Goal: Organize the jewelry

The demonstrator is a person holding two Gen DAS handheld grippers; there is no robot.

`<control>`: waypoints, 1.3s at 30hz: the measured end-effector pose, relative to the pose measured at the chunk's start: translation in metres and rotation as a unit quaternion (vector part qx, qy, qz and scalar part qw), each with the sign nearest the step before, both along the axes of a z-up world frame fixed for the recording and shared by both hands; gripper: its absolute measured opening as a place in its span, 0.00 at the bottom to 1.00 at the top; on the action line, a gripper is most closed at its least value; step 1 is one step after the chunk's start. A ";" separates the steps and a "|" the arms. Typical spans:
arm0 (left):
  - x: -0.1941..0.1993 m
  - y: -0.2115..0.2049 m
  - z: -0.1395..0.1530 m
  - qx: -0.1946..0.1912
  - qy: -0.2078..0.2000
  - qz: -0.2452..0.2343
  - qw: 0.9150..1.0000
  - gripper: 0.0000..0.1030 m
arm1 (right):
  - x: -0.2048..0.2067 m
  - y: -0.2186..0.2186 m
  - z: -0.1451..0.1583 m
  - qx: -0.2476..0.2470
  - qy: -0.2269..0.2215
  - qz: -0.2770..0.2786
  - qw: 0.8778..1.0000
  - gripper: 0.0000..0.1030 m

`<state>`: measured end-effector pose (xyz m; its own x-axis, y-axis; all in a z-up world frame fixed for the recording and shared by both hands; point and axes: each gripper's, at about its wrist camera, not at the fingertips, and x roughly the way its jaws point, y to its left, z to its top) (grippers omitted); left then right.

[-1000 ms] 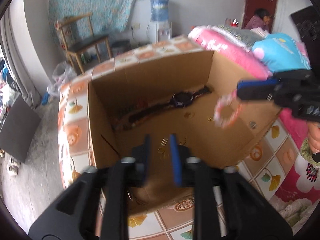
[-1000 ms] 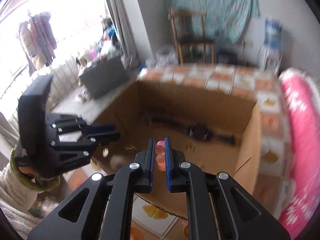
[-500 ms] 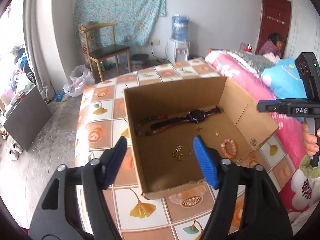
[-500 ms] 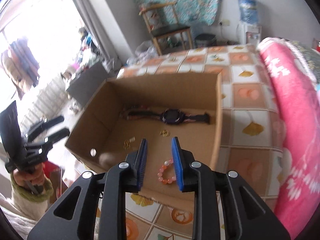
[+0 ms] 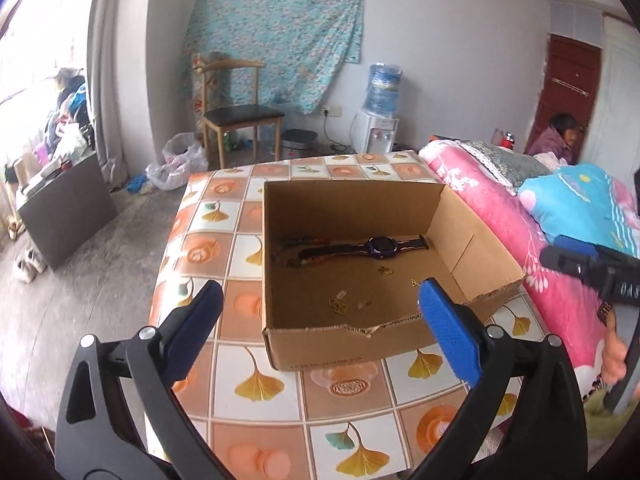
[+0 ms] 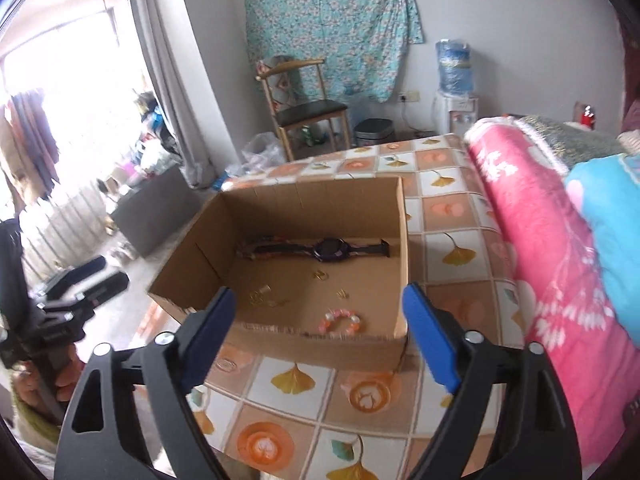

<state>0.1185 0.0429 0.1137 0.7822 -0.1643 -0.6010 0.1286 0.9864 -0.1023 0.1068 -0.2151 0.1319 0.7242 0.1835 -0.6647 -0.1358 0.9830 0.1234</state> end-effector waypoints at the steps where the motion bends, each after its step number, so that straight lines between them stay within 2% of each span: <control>1: -0.001 -0.001 -0.001 0.002 0.002 0.008 1.000 0.92 | -0.004 0.004 0.001 -0.015 -0.003 -0.005 1.000 0.87; 4: -0.002 -0.004 -0.007 0.016 0.016 0.022 1.000 0.92 | -0.013 0.012 0.001 -0.056 -0.014 -0.023 0.998 0.94; 8: -0.004 -0.011 -0.010 0.038 0.012 0.045 0.998 0.92 | -0.013 0.017 0.000 -0.084 -0.012 -0.046 0.995 0.94; 10: -0.004 -0.016 -0.011 0.063 0.003 0.076 0.995 0.92 | -0.012 0.020 0.000 -0.102 -0.006 -0.068 0.992 0.94; 14: -0.002 -0.023 -0.009 0.078 0.006 0.093 0.993 0.92 | -0.011 0.024 -0.001 -0.119 -0.003 -0.089 0.989 0.94; 17: 0.003 -0.027 -0.011 0.073 0.030 0.089 0.993 0.92 | -0.010 0.026 -0.005 -0.128 0.007 -0.096 0.987 0.94; 19: 0.008 -0.031 -0.014 0.071 0.047 0.089 0.992 0.92 | -0.008 0.026 -0.009 -0.126 0.019 -0.094 0.987 0.94; 25: 0.013 -0.042 -0.017 0.080 0.067 0.094 0.990 0.92 | -0.004 0.023 -0.016 -0.113 0.038 -0.088 0.989 0.94; 32: 0.018 -0.051 -0.021 0.077 0.094 0.100 0.988 0.92 | 0.006 0.011 -0.023 -0.065 0.064 -0.100 0.991 0.94; 39: 0.018 -0.056 -0.024 0.087 0.107 0.092 0.986 0.92 | 0.011 0.011 -0.032 -0.051 0.080 -0.097 0.991 0.94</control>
<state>0.1369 -0.0127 0.0896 0.6420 0.0898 -0.7614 -0.0609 0.9960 0.0661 0.1178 -0.2041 0.0994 0.6235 -0.0228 -0.7815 0.0710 0.9971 0.0275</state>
